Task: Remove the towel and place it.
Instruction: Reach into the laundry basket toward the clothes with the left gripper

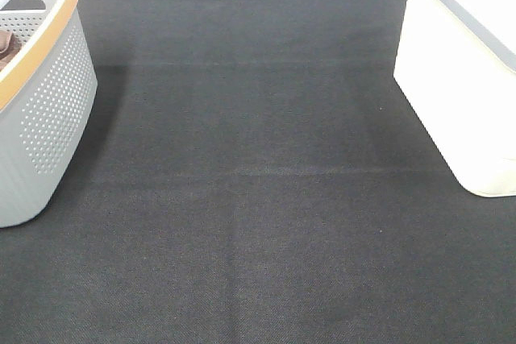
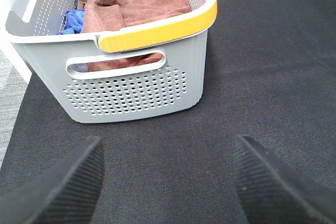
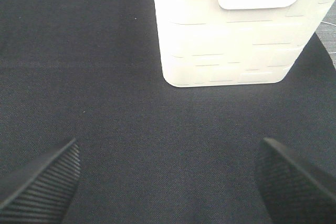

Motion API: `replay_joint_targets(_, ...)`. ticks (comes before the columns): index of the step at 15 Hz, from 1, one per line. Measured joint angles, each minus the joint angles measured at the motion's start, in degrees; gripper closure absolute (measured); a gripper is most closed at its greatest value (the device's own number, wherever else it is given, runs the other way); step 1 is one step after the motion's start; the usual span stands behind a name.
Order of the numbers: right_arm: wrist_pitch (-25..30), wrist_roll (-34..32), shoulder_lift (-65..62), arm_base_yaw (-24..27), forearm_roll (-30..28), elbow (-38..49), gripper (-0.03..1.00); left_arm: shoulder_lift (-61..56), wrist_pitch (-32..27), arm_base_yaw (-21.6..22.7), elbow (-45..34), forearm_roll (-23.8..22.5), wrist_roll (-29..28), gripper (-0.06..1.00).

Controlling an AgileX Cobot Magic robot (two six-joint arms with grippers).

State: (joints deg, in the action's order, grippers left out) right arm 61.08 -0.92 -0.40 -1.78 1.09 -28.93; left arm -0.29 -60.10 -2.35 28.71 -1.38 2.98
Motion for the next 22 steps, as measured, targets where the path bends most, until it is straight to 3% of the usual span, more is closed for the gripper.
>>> replay_joint_targets(22, 0.0, 0.0, 0.0, 0.0, 0.0, 0.0, 0.12, 0.0, 0.0, 0.0, 0.0, 0.0, 0.0, 0.28)
